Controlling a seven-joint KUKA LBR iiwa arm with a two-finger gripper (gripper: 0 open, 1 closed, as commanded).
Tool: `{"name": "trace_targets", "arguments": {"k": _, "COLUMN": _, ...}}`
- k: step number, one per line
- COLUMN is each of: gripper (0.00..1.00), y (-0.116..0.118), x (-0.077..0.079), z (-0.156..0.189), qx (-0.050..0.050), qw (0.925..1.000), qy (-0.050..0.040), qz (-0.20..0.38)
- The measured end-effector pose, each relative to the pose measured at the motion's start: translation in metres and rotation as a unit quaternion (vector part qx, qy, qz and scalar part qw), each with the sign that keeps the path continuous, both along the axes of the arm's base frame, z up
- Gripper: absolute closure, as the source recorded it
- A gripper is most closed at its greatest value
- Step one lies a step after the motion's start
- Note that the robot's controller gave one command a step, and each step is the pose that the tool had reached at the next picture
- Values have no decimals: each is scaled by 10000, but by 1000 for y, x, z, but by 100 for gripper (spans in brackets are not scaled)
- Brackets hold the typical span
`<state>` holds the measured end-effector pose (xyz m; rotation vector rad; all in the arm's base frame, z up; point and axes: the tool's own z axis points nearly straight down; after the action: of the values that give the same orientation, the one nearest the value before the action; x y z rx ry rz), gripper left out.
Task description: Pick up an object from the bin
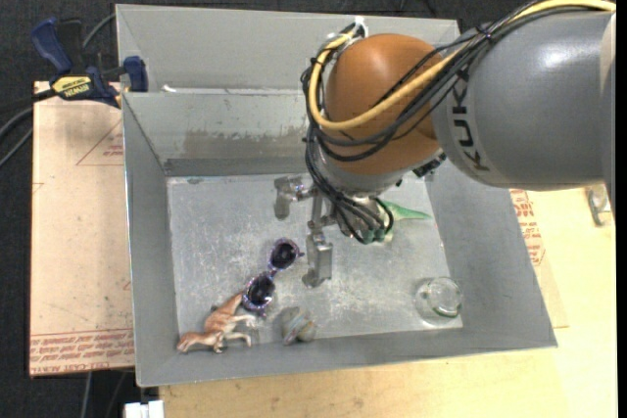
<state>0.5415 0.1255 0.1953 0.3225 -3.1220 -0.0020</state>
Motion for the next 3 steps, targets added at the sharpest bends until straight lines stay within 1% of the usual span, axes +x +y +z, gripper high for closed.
{"name": "trace_targets", "arguments": {"k": 1, "gripper": 0, "y": -4, "x": 3, "z": -26, "qx": 8, "qw": 9986, "qy": -18, "qz": 520}}
{"name": "trace_targets", "arguments": {"k": 2, "gripper": 0, "y": -9, "x": -34, "z": -93, "qx": 9, "qw": 9885, "qy": 10, "qz": 1512}}
{"name": "trace_targets", "arguments": {"k": 3, "gripper": 0, "y": -9, "x": -36, "z": -97, "qx": 7, "qw": 9877, "qy": 40, "qz": 1566}}
